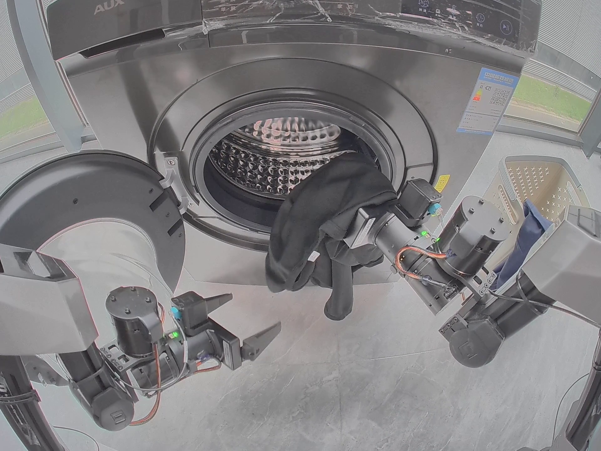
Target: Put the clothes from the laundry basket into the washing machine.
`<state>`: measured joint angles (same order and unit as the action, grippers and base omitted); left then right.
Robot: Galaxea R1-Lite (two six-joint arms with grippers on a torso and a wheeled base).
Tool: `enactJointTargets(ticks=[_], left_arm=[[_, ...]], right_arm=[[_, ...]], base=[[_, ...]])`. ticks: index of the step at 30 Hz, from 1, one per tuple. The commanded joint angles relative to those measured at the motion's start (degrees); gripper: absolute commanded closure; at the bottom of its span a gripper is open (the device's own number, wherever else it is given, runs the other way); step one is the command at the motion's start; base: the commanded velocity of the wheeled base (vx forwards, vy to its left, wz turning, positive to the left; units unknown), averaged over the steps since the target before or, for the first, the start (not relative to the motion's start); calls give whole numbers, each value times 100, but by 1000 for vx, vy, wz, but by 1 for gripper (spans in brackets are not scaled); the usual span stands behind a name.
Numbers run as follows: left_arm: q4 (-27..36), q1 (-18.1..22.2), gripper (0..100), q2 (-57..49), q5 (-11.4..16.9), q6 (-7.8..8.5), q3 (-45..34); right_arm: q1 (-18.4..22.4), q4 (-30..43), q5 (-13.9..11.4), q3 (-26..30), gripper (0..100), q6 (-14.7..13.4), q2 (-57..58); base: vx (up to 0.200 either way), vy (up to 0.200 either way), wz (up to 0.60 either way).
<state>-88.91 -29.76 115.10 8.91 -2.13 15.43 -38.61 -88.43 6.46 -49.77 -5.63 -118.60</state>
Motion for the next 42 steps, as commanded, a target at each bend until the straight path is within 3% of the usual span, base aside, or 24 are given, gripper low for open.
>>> enactJointTargets(ticks=[1,6,15,19,30,42], left_arm=[[-4,-48,0,223,102,143,-445],[-13,-118,0,223,164,152,-506],[-4,-267,0,109,120,64,636],[-4,-390,0,372,102,64,1401],[-4,-514,0,1128,102,55,2588],[14,-768,0,1287,93,46,2895]], right_arm=[[-59,1,4,-32,100,1,4],[-77,-8,4,-32,100,-8,-23],[-217,-8,13,-15,100,-34,-40],[-323,-8,13,-24,100,-34,-137],[-376,-8,22,-32,100,-34,-181],[-384,-8,22,-41,100,-43,-286]], base=[[0,0,0],[0,0,0],[0,0,0],[0,0,0],[0,0,0],[0,0,0]])
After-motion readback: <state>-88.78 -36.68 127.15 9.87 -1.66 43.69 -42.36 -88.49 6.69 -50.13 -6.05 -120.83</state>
